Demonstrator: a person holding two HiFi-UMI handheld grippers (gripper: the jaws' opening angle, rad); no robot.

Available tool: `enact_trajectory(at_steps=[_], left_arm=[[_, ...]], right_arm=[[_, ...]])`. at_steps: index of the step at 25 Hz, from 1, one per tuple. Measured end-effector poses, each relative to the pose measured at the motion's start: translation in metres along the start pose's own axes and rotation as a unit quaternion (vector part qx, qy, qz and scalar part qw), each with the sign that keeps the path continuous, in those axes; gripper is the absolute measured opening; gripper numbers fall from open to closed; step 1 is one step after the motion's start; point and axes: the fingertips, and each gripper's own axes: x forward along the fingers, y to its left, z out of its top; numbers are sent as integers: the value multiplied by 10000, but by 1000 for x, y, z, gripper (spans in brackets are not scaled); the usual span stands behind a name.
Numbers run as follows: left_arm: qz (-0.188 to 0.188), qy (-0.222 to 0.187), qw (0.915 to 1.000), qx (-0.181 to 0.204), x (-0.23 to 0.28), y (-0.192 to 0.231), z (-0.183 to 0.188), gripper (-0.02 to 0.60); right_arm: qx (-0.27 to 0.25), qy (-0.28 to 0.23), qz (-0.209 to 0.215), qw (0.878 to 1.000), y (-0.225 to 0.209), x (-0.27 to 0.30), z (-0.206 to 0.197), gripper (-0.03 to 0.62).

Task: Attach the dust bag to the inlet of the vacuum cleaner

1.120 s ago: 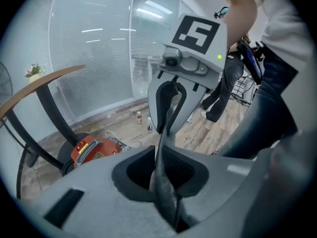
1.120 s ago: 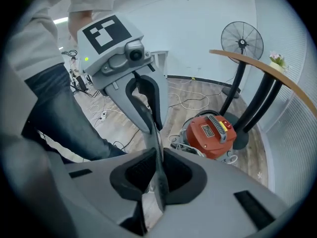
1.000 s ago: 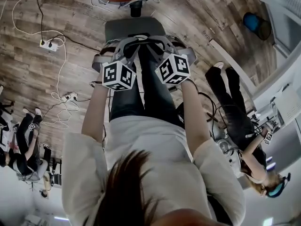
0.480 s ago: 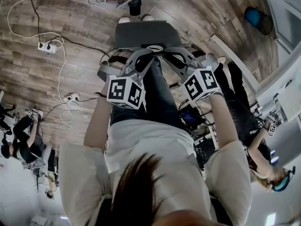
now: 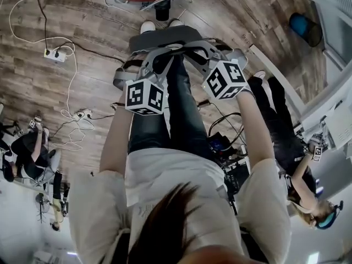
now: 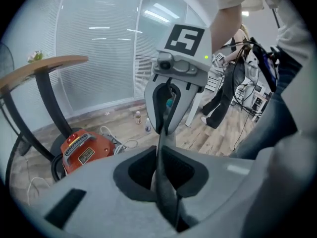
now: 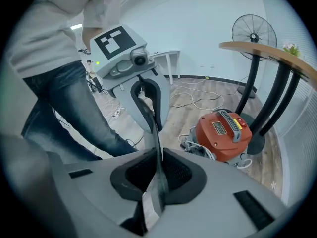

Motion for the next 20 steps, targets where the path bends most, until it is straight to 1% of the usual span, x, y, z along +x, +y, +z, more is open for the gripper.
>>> enact_trajectory(at_steps=[2,6,9,12,17,20], left_arm=[[51,85,9999,31,6,8,-18,43],[212,259,9991,269,25,19,-49,43],[311,337,9986,278,41,28,-68,44],[397,383,9982,253,55,39,-82,44],[339,437,9977,379,77,48,-97,48],[416,550,9972,274,87,57,-107,77]], right_arm=[[43,20,-85,10000,-6,20,-1,40],[213,95,-240,9994,-16,56,-11,43],[189,187,-327,9991,-25,80,-22,43],[315,170,-459,9983,-37,96,-30,46],[700,170,-598,9956,-48,115,-45,46],[780,259,-609,9948,-50,123,-53,38]])
